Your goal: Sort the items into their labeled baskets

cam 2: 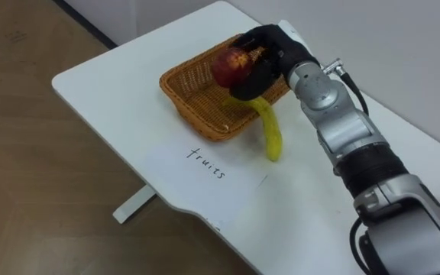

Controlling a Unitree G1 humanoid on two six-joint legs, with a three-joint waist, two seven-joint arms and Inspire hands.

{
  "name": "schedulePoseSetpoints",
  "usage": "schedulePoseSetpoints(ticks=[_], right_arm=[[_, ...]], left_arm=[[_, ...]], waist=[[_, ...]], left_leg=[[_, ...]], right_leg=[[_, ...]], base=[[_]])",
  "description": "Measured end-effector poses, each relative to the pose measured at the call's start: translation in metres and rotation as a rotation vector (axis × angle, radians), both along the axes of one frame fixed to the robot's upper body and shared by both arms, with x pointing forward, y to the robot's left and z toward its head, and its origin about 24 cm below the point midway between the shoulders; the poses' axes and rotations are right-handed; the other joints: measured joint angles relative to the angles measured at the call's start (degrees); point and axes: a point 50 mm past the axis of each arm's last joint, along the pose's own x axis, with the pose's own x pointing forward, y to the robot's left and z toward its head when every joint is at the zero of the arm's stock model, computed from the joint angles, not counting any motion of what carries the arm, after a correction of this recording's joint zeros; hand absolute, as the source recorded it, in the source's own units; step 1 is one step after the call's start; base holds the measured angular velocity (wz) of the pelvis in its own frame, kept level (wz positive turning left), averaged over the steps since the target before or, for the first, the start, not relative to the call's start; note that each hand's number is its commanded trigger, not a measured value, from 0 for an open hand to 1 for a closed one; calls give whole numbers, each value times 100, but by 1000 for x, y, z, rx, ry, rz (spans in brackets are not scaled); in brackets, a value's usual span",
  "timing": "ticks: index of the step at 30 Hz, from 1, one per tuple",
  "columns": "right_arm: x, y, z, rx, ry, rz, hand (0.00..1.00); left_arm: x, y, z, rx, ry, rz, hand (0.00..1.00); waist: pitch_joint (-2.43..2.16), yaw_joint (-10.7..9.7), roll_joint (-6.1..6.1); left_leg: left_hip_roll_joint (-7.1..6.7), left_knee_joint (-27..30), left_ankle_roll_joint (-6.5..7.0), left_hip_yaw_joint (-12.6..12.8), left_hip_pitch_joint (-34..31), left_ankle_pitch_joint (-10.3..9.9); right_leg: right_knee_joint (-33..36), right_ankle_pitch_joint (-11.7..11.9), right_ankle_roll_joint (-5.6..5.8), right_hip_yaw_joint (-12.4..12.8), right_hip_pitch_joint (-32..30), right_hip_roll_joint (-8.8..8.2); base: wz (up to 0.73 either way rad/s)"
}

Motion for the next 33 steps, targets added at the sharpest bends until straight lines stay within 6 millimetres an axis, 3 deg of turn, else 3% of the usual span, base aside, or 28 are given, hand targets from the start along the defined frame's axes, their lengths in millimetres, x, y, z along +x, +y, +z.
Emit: schedulePoseSetpoints(ticks=[15,19,23,30,33], right_arm=[[-1,-1,-4,-2,10,-4,0],[-3,-2,-7,-6,19,-4,0],[-2,-2,-1,-11,-5,1,0],[-4,-7,22,15,-108,-6,0],[-5,-11,36,12,-166,-8,0]], left_arm=[[0,0,0,3,1,-3,0],[1,0,0,3,0,-2,0],[1,0,1,1,-2,0,0],[5,-1,2,-9,-26,8,0],[9,1,3,-8,-40,19,0]], waist=[[-4,-24,20],[-53,-48,13],[-140,-205,65],[-167,-383,185],[-175,-597,187]], left_leg=[[-2,-13,0,2,72,-3],[-7,-13,7,3,75,-9],[-17,-6,9,-4,78,-8],[16,-76,13,118,271,-10],[18,-96,14,138,295,-7]], right_leg=[[-3,-2,4,2,79,-4],[1,-7,12,6,90,-12],[1,-6,14,9,104,-18],[25,-11,19,162,200,-10],[23,-10,19,154,217,-15]], base=[[0],[0],[0],[-8],[0]])
